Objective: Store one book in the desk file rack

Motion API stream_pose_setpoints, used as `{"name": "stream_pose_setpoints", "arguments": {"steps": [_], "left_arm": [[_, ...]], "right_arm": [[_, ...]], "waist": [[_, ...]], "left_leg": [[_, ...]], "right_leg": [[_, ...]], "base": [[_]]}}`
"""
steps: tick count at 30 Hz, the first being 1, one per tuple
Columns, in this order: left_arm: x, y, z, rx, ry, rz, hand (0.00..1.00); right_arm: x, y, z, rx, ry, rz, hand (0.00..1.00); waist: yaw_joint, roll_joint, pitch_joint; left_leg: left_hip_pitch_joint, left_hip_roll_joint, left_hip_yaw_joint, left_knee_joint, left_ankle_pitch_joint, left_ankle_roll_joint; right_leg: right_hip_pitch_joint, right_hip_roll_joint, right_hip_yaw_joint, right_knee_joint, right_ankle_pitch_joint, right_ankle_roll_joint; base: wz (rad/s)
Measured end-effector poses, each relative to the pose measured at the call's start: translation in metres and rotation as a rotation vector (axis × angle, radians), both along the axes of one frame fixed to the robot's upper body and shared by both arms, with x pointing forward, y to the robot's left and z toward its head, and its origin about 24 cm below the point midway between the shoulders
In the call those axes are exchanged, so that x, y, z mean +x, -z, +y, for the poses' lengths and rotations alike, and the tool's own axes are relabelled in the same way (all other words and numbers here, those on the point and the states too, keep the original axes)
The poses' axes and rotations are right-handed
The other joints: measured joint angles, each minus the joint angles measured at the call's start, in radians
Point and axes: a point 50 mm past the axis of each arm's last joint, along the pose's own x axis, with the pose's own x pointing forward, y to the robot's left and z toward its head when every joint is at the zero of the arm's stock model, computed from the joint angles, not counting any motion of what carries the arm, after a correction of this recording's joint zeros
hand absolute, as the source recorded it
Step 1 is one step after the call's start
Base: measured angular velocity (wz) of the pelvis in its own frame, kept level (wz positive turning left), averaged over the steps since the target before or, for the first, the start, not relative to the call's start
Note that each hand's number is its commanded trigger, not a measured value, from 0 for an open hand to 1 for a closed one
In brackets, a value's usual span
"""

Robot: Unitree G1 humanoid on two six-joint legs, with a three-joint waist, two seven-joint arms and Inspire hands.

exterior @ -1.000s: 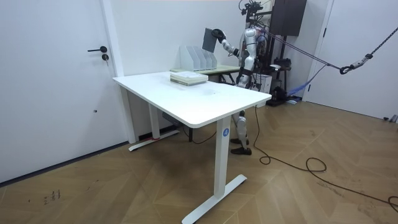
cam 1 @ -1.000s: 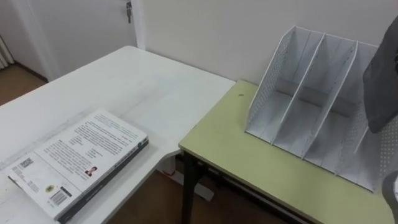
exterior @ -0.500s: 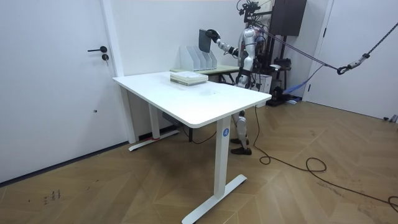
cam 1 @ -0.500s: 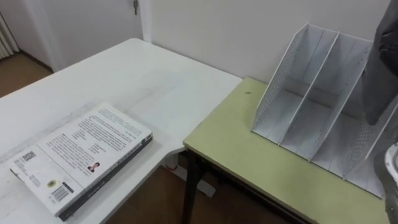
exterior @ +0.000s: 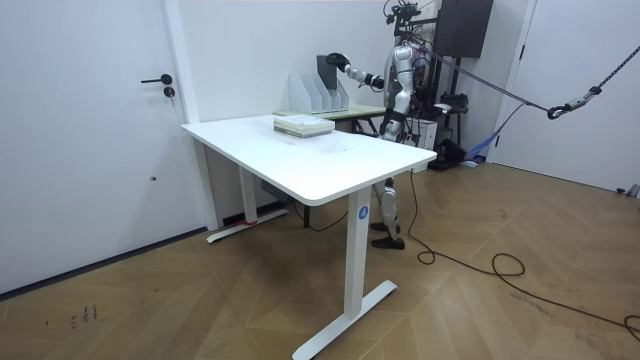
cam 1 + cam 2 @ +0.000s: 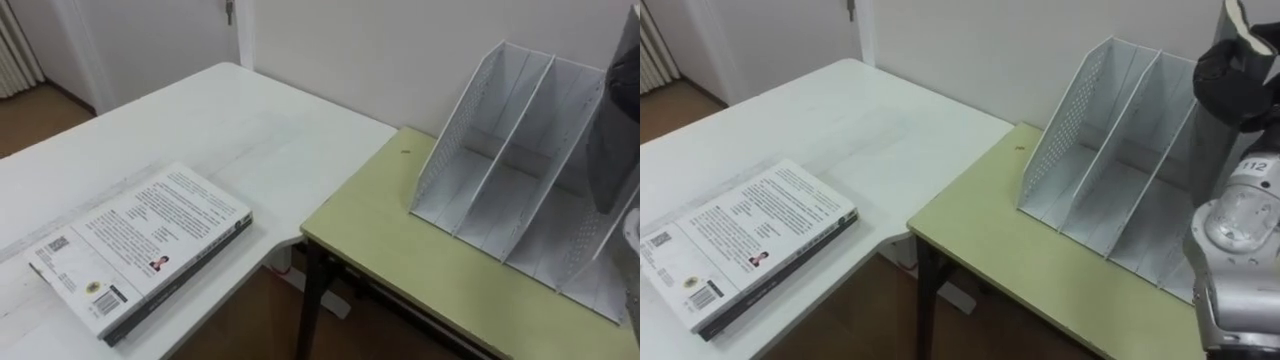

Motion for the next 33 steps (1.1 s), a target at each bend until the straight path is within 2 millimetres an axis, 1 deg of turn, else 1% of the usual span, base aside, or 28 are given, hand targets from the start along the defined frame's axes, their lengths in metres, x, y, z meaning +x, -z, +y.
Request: {"name": "stream_pose_setpoints", "arguments": {"steps": [3,7,10,14,17,19,22,23,24,25,30,32,33], "left_arm": [[0.000,0.000,0.000,-0.002,-0.002,0.003,0.00],[0.000,0.000,0.000,-0.003,-0.005,0.004,0.00],[0.000,-0.002,0.000,0.004,0.012,-0.008,0.00],[0.002,-0.003,0.001,0.009,0.032,-0.016,0.00],[0.002,-0.004,0.002,0.010,0.030,-0.013,0.00],[0.001,-0.004,0.004,0.009,0.018,0.001,0.00],[0.000,-0.004,0.006,0.010,0.016,0.012,0.00],[0.000,-0.004,0.006,0.009,0.014,0.018,0.00],[0.000,-0.004,0.006,0.010,0.012,0.020,0.00],[0.000,-0.004,0.006,0.012,0.011,0.022,0.00],[-0.001,-0.004,0.009,0.024,0.005,0.041,0.00],[-0.001,-0.004,0.011,0.028,0.005,0.043,0.00],[-0.001,-0.004,0.011,0.029,0.004,0.043,0.00]], "right_arm": [[0.004,-0.001,-0.010,0.033,0.021,0.016,1.00],[0.003,-0.004,-0.019,0.070,0.025,0.010,1.00],[0.002,-0.009,-0.024,0.066,0.030,0.004,1.00],[0.003,-0.017,-0.030,0.039,0.037,0.004,1.00],[0.009,-0.025,-0.039,0.066,0.051,0.014,1.00],[0.016,-0.027,-0.044,0.135,0.045,0.032,1.00],[0.019,-0.024,-0.045,0.166,0.033,0.058,1.00],[0.019,-0.021,-0.046,0.170,0.032,0.074,0.74],[0.020,-0.019,-0.047,0.174,0.031,0.089,0.11],[0.020,-0.016,-0.048,0.178,0.029,0.111,0.00],[0.021,-0.012,-0.048,0.197,0.021,0.151,0.00],[0.021,-0.013,-0.049,0.198,0.019,0.151,0.00],[0.020,-0.015,-0.051,0.209,0.009,0.144,0.00]], "waist": [[0.001,0.001,-0.0006],[0.001,0.001,-0.0012],[-0.001,0.001,-0.0015],[0.000,0.000,-0.0009],[-0.004,-0.003,0.0006],[-0.012,-0.010,-0.0021],[-0.019,-0.017,-0.0046],[-0.019,-0.018,-0.0054],[-0.018,-0.019,-0.0057],[-0.018,-0.019,-0.0057],[-0.018,-0.022,-0.0038],[-0.019,-0.027,-0.0022],[-0.019,-0.031,-0.0003]], "left_leg": [[-0.001,0.000,-0.001,0.002,0.000,0.000],[-0.001,0.000,-0.002,0.002,0.000,0.000],[-0.001,0.000,-0.002,0.002,0.000,0.000],[-0.002,0.000,-0.003,0.001,0.000,0.000],[-0.008,-0.001,-0.005,0.000,0.000,0.000],[-0.015,-0.001,-0.007,0.001,0.001,-0.001],[-0.018,0.000,-0.007,0.000,0.001,-0.001],[-0.018,0.000,-0.008,0.000,0.001,-0.001],[-0.018,0.000,-0.010,-0.002,0.001,-0.001],[-0.018,0.000,-0.016,-0.005,0.001,-0.001],[-0.016,0.002,-0.020,-0.010,0.001,-0.002],[-0.016,0.002,-0.023,-0.010,0.001,-0.002],[-0.016,0.002,-0.024,-0.010,0.001,-0.002]], "right_leg": [[0.002,0.000,-0.001,0.000,0.000,0.000],[0.002,0.000,-0.003,0.001,0.000,0.000],[0.003,-0.001,-0.003,0.001,0.000,0.000],[0.003,-0.001,-0.006,-0.001,0.000,0.000],[0.000,-0.002,-0.012,-0.002,0.000,0.000],[-0.001,-0.003,-0.019,-0.006,0.000,0.000],[0.002,-0.003,-0.028,-0.013,0.001,-0.001],[0.003,-0.003,-0.031,-0.015,0.001,-0.001],[0.003,-0.002,-0.033,-0.015,0.001,-0.001],[0.003,-0.003,-0.033,-0.014,0.001,-0.001],[0.004,-0.002,-0.035,-0.012,0.001,-0.001],[0.004,-0.003,-0.044,-0.012,0.001,-0.001],[0.004,-0.005,-0.057,-0.013,0.001,-0.001]], "base": [[0.00],[0.00],[0.00],[0.01],[0.06],[0.10],[0.10],[0.06],[0.04],[0.00],[-0.01],[0.00],[0.00]]}}
